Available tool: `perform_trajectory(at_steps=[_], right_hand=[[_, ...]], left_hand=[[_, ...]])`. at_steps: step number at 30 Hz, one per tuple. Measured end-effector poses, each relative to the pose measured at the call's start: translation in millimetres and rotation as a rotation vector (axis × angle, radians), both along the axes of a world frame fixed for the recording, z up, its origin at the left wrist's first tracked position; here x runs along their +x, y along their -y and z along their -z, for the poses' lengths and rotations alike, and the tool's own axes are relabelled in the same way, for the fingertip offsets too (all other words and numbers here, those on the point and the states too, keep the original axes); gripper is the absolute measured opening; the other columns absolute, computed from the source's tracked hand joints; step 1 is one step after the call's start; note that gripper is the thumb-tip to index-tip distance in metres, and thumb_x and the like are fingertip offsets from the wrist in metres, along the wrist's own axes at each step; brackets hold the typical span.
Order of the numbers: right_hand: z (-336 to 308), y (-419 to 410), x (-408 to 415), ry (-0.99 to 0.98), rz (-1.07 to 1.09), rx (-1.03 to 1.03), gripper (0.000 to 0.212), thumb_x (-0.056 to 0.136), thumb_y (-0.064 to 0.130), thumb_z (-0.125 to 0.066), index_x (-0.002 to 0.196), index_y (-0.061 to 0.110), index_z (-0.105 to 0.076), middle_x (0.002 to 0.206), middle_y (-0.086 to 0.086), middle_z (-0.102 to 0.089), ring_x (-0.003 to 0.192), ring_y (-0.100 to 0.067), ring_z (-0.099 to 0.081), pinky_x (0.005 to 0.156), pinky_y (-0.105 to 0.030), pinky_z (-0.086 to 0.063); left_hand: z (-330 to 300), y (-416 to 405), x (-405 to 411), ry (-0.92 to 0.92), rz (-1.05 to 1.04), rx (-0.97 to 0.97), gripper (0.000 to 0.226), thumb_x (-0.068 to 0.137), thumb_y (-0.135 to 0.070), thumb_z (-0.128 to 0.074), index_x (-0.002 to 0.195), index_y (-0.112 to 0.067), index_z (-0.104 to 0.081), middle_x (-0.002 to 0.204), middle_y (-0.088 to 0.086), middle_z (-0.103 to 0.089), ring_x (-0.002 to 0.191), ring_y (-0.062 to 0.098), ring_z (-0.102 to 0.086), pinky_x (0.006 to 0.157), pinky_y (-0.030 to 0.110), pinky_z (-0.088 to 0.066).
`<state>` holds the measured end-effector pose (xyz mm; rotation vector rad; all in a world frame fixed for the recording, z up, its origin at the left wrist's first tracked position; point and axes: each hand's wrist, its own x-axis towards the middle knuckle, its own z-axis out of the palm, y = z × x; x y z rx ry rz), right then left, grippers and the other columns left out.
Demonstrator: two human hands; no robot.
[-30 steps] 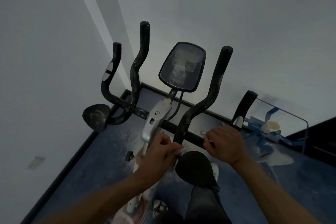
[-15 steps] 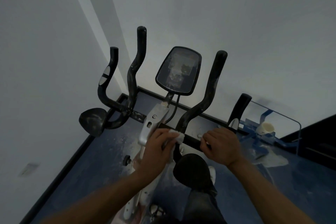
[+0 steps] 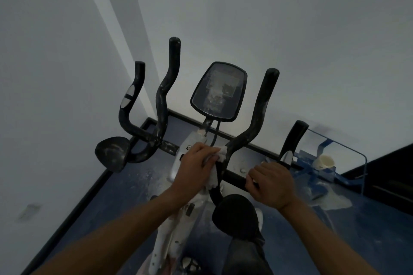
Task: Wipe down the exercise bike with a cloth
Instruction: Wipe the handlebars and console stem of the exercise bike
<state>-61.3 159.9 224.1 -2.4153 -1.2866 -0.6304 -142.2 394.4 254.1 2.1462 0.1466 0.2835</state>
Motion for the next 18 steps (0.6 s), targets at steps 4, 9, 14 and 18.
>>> perform_trajectory(at_steps=[4, 9, 14, 18], right_hand=[[1.3, 0.4, 0.9, 0.001, 0.005, -0.002, 0.041, 0.096, 0.027, -0.050, 0.057, 0.017, -0.056, 0.053, -0.001, -0.051, 0.046, -0.019, -0.044, 0.046, -0.031, -0.036], [1.7, -0.3, 1.1, 0.003, 0.001, -0.001, 0.043, 0.098, 0.028, -0.047, 0.057, 0.017, -0.056, 0.052, -0.001, -0.051, 0.045, -0.019, -0.044, 0.046, -0.030, -0.037], [0.8, 0.0, 0.7, -0.009, -0.005, -0.006, 0.042, 0.098, 0.028, -0.048, 0.057, 0.018, -0.056, 0.052, 0.000, -0.051, 0.045, -0.018, -0.044, 0.046, -0.030, -0.037], [-0.9, -0.3, 0.1, 0.000, -0.001, -0.023, 0.037, 0.094, 0.026, -0.053, 0.058, 0.018, -0.057, 0.052, 0.000, -0.051, 0.045, -0.017, -0.044, 0.047, -0.029, -0.036]], left_hand=[[14.3, -3.8, -41.1, -0.008, 0.127, 0.064, 0.018, 0.102, -0.029, -0.055, 0.116, -0.027, -0.065, 0.110, -0.015, -0.055, 0.101, 0.006, -0.059, 0.086, 0.021, -0.051], [16.5, -10.6, -54.3, -0.029, 0.183, 0.075, 0.025, 0.101, -0.031, -0.053, 0.120, -0.026, -0.067, 0.115, -0.011, -0.058, 0.105, 0.002, -0.058, 0.091, 0.020, -0.051], [-3.6, 3.7, 0.3, 0.042, 0.104, 0.066, 0.028, 0.102, -0.025, -0.053, 0.127, -0.022, -0.065, 0.121, -0.007, -0.061, 0.109, 0.002, -0.056, 0.098, 0.021, -0.049], [-3.0, 7.2, 0.8, 0.057, 0.102, 0.125, 0.029, 0.101, -0.024, -0.053, 0.127, -0.022, -0.066, 0.118, -0.007, -0.061, 0.107, -0.002, -0.054, 0.095, 0.016, -0.045]])
